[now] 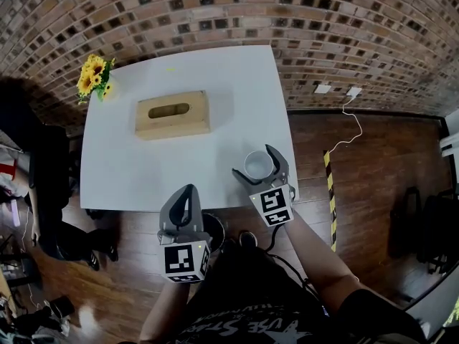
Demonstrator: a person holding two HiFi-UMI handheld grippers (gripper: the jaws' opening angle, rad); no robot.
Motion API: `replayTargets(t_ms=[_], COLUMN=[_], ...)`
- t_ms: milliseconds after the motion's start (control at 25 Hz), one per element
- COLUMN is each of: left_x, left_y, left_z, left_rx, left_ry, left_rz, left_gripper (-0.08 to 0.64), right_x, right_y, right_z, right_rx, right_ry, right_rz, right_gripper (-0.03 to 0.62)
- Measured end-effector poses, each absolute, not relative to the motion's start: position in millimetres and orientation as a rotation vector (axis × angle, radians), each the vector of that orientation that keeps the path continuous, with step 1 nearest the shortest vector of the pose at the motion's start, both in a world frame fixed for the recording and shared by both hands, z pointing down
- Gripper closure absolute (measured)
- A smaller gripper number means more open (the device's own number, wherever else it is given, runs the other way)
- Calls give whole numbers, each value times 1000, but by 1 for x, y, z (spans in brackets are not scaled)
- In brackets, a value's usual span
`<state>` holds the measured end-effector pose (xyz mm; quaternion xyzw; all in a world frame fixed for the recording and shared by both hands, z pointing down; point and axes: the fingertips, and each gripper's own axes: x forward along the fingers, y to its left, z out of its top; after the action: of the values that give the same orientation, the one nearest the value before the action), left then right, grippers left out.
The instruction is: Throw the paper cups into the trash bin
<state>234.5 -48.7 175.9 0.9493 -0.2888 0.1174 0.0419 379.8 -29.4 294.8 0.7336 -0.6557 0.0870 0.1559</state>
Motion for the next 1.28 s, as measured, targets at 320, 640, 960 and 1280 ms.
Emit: replayTargets(t_ms=[320, 640, 960, 1280], left_x=[224, 215, 196, 153], left_y=[-52, -52, -56, -62], left_z=[176, 169, 158, 146], left_rx=[2897, 2905, 2899, 2854], left_ry=[-907, -921, -960, -1128], left_rz=[360, 355, 328, 275], left_gripper=[555, 555, 555, 555], right_x=[385, 382, 384, 373], right_y=[-29, -26, -14, -1], right_z=[295, 292, 261, 221], right_rx=[2131, 2114, 2159, 2139], right_ry=[-1843, -1845, -1855, -1921], right_rz=[255, 215, 218, 148], right_gripper=[206, 213, 215, 215])
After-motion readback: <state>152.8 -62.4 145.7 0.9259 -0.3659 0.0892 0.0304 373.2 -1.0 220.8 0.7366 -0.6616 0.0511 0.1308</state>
